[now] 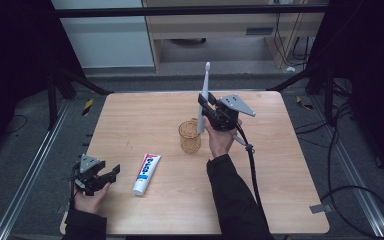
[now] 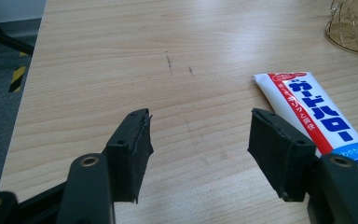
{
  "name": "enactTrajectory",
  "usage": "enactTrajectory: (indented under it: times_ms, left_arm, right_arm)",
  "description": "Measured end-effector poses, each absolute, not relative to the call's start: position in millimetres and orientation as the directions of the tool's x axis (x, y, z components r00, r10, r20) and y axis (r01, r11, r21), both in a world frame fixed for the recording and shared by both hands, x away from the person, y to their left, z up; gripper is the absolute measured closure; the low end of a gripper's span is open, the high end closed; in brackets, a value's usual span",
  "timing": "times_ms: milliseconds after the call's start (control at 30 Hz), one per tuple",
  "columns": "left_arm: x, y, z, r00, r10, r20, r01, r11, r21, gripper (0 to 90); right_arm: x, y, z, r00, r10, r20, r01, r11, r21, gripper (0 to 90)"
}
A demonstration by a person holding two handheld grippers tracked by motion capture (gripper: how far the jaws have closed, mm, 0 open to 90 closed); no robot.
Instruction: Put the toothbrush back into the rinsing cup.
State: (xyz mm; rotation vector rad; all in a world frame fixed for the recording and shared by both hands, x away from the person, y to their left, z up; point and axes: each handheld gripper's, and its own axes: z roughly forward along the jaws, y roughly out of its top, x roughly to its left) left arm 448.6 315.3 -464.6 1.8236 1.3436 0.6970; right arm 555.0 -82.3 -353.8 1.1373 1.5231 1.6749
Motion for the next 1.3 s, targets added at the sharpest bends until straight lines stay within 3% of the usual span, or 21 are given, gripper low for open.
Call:
enactTrajectory:
  times_ms: [400,1300]
  left_arm:
    - [448,315,-464,0.300,0.954,-0.010,0.536,-0.160,0.829,38.0]
    - [448,315,-465,0.300,0.954,-0.009,0.535,-0.161,0.829,38.0]
  right_arm:
    - [571,-73,-363,-0.449,0.872,0.194,0.103,-0.165,0.981,67.6]
    - [583,-62,-401,-0.448,0.875,0.183,0.187,-0.109,0.976,67.6]
